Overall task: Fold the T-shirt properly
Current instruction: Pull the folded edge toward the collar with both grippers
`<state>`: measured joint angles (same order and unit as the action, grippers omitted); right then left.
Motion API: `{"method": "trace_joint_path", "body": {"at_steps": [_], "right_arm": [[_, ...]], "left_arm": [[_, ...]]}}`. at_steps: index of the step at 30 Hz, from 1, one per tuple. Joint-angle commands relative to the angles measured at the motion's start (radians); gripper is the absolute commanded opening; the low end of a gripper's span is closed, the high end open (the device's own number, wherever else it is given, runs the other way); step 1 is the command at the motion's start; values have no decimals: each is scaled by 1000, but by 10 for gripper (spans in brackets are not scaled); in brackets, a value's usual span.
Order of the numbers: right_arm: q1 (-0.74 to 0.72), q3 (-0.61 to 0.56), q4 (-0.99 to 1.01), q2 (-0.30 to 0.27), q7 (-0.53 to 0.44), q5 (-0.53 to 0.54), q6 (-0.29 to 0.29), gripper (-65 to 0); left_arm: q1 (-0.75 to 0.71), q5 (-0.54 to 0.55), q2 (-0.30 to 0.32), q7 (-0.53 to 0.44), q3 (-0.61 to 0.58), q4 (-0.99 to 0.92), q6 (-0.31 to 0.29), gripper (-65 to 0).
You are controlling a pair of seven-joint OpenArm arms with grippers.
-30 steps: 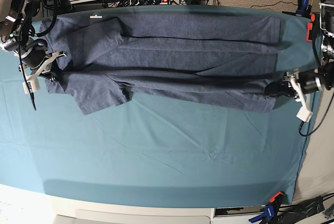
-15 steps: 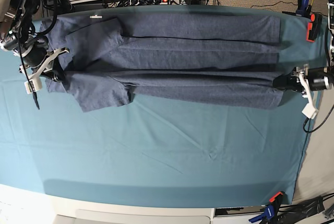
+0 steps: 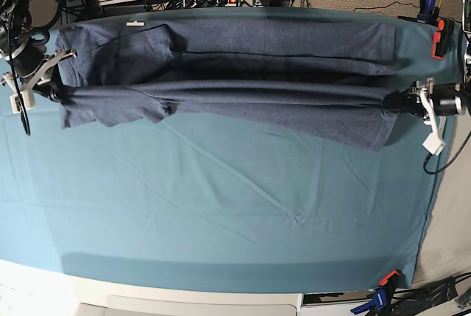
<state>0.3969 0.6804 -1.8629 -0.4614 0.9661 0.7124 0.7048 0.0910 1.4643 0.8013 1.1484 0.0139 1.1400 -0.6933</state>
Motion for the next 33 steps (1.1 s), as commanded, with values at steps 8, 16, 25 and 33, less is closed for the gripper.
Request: {"method": "trace_joint_path", "body": {"at_steps": [8, 16, 25, 33], "right_arm": [[5, 17, -16, -13, -16, 5, -7, -650], [5, 17, -16, -13, -8, 5, -7, -650], [5, 17, -16, -13, 3, 5, -7, -650], [5, 17, -16, -13, 5, 5, -7, -650]], "left_arm": [[-83, 19, 58, 6, 75, 154, -5, -650], [-193, 19, 58, 7, 148, 236, -5, -650], [-274, 19, 55, 7, 148, 262, -5, -650], [-371, 19, 55, 13, 148, 435, -5, -650]]}}
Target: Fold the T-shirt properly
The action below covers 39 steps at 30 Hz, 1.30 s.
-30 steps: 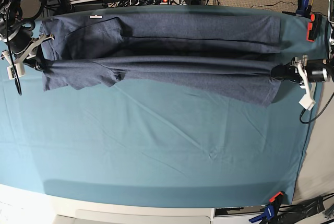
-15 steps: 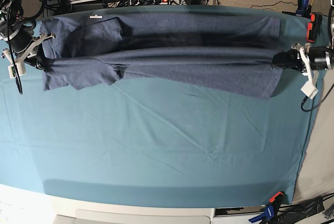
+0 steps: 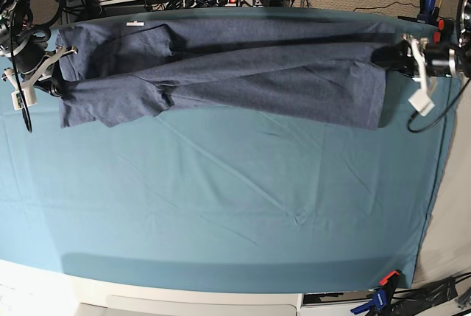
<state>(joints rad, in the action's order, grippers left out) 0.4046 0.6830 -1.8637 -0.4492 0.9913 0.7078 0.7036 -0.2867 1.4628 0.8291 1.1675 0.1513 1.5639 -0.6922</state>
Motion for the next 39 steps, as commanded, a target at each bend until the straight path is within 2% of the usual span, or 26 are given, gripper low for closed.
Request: {"method": "trace_joint_path", "body": {"at_steps": [1, 10, 21, 24, 29, 33, 39], "right_arm": [[-2, 14, -15, -25, -21, 10, -5, -650], [-2, 14, -15, -25, -10, 10, -5, -650], [-2, 14, -14, -17, 11, 6, -5, -650], [-2, 14, -14, 15, 11, 6, -5, -650], [-2, 14, -14, 75, 12, 6, -5, -650], [14, 14, -14, 87, 19, 6, -5, -650], [67, 15, -14, 90, 18, 6, -5, -650]], "left_arm": [[-1, 21, 27, -5, 11, 33, -6, -650], [-13, 21, 23, 8, 39, 130, -6, -650], [-37, 21, 19, 10, 257, 165, -6, -650], [-72, 21, 15, 2, 258, 165, -6, -650], [-105, 21, -27, 0, 258, 165, -6, -650], [-105, 21, -56, 2, 258, 165, -6, -650], [-124, 21, -62, 3, 258, 165, -6, -650]]}}
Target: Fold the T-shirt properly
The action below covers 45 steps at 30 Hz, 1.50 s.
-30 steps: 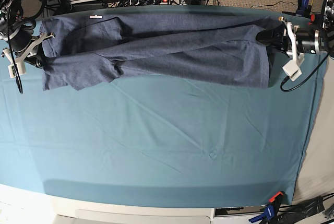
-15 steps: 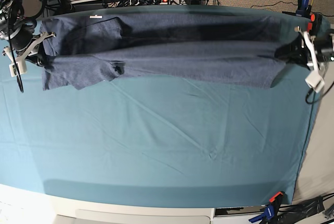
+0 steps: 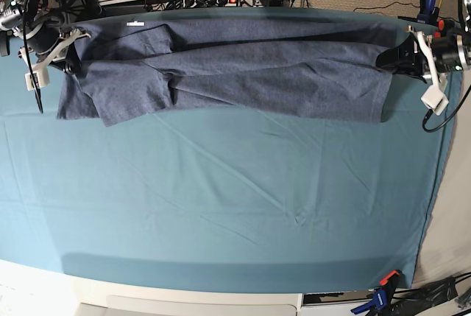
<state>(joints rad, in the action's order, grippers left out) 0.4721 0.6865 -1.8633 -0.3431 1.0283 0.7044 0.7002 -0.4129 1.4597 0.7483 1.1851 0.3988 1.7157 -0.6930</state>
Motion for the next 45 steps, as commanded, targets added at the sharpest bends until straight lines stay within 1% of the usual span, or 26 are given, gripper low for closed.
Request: {"method": "trace_joint_path", "body": {"at_steps": [1, 6, 10, 15, 22, 30, 34, 35, 37, 38, 39, 40, 41, 43, 45], "right_arm": [[0, 11, -14, -16, -18, 8, -2, -650], [-1, 11, -14, -17, -32, -3, -2, -650], [-1, 11, -14, -16, -33, -43, -2, -650], [-1, 11, -14, -13, -32, -43, -2, -650], [-1, 11, -14, 50, -34, -43, -2, -650], [-2, 11, -14, 52, -38, -48, -2, -650], [-2, 11, -14, 51, -45, -98, -2, -650], [-2, 11, -14, 51, -53, -115, -2, -627], [-2, 11, -14, 51, -88, -158, -2, -464], [-2, 11, -14, 50, -107, -182, -2, -403], [-2, 11, -14, 47, -122, -204, -2, -375], [-2, 11, -14, 42, -134, -222, -2, -373], [-2, 11, -14, 35, -147, -241, -2, -373], [-4, 13, -14, 20, -170, -270, -20, -373], [-7, 17, -14, 5, -178, -270, -21, -373]], "left_arm": [[-3, 24, 19, -14, 10, 13, -5, -650], [-31, 24, 14, -10, 10, 13, -5, -650], [-56, 24, 14, -5, 10, 13, -5, -650], [-58, 24, 14, -3, 10, 13, -5, -650], [-58, 24, 13, -3, 10, 13, -5, -650], [-58, 24, 14, -3, 10, 13, -5, -650], [-58, 24, 14, -7, 10, 13, -5, -650], [-58, 24, 14, -6, 10, 13, -5, -621], [-58, 24, 14, -14, 10, 13, -5, -480], [-58, 24, 14, -25, 10, 13, -5, -417], [-59, 15, 14, -40, 10, 13, -5, -374], [-59, -10, 14, -54, 10, 13, -5, -356], [-59, -26, 14, -62, 10, 13, -5, -355], [-59, -55, 14, -83, 10, 13, -5, -355], [-58, -77, 14, -98, 10, 13, -5, -355]]}}
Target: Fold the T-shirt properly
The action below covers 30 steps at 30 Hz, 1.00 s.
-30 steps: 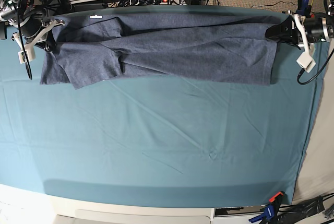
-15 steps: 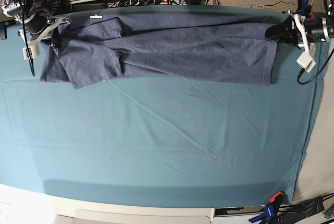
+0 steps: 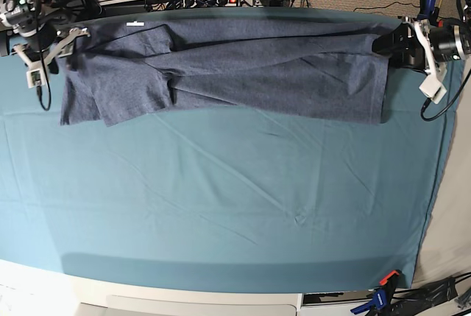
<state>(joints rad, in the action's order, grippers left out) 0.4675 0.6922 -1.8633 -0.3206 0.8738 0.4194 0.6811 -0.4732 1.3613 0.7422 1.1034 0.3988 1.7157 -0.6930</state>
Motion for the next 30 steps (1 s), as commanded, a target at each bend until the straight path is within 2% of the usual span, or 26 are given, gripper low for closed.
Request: {"method": "trace_joint_path", "body": {"at_steps": [1, 3, 12, 16, 18, 21, 28, 30], "right_arm": [[-5, 11, -14, -26, -26, 19, -1, -373], [-5, 12, -15, -29, -37, 26, -1, -373], [-5, 12, -15, -26, -56, 36, -1, -373], [-5, 12, -16, -26, -77, 36, 0, -373], [-9, 12, -18, -26, -84, 36, 1, -373], [-35, 12, -27, -22, -80, 37, 4, -373], [-94, 9, -71, -20, -81, 36, 4, -373], [-103, 5, -87, -20, -82, 39, 12, -374]], "left_arm": [[2, -6, 20, -32, 10, 13, -5, -355], [2, -62, 20, -71, 10, 13, -3, -355], [14, -220, 20, -216, 10, 13, 122, -355], [27, -262, 20, -251, 10, 13, 204, -355], [24, -262, 19, -246, 10, 13, 249, -355], [24, -242, 18, -228, 10, 12, 276, -356], [24, -179, 5, -202, 9, 8, 264, -359], [24, -171, 0, -201, 8, -7, 278, -388]]}}
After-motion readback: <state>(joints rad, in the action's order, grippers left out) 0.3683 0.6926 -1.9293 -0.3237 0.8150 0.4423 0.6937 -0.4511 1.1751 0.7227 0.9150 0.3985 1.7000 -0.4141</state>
